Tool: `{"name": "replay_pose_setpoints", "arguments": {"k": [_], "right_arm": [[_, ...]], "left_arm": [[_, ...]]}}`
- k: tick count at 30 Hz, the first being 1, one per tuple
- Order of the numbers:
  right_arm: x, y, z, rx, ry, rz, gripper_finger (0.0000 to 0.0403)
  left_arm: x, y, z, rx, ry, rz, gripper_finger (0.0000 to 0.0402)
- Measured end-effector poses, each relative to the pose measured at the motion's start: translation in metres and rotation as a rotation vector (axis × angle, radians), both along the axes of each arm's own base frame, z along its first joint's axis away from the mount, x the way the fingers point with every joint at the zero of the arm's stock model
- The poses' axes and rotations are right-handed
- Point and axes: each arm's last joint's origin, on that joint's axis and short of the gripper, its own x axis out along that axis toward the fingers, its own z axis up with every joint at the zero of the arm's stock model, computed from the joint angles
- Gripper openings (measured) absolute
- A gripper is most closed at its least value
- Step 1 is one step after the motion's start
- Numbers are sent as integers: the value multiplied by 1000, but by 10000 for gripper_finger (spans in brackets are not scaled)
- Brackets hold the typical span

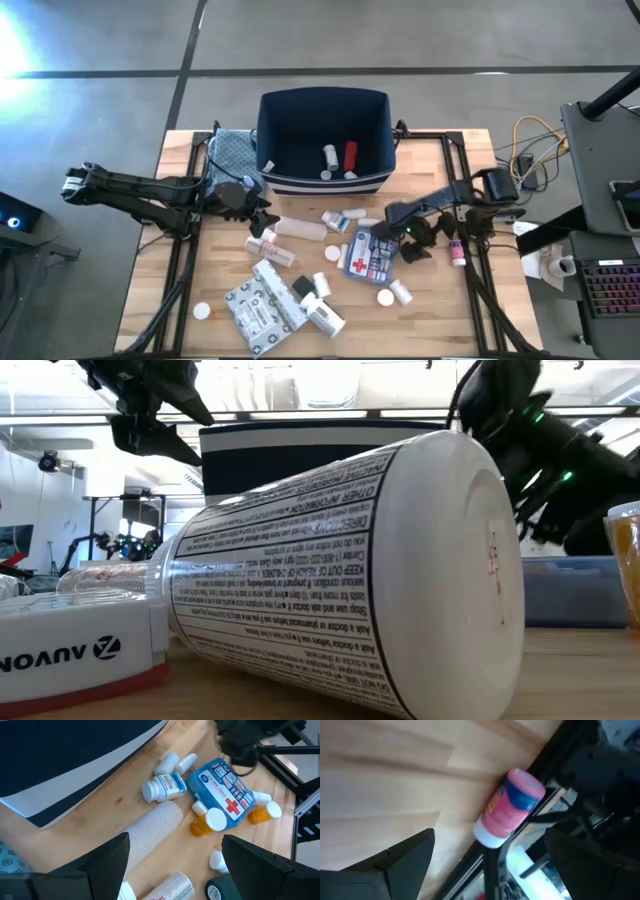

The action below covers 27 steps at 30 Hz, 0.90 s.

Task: Pick & place medical supplies in basket/bin
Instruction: Put the pink pill bottle into the blue bin

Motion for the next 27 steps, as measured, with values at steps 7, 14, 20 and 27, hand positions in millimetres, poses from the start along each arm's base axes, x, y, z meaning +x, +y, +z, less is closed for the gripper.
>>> {"name": "replay_pose_setpoints", "arguments": {"k": [7,14,20,27], "right_arm": [[-16,35,16,-174,-14,-56,368],[-37,48,15,-264,59,-220,356],[-47,52,-7,-279,-30,-328,297],[-56,48,-13,-318,18,-354,236]], "left_arm": [[0,0,0,29,5,-20,295],[-2,0,2,63,3,-47,295],[-9,1,4,75,10,-56,295],[-13,1,5,93,16,-70,295]]}}
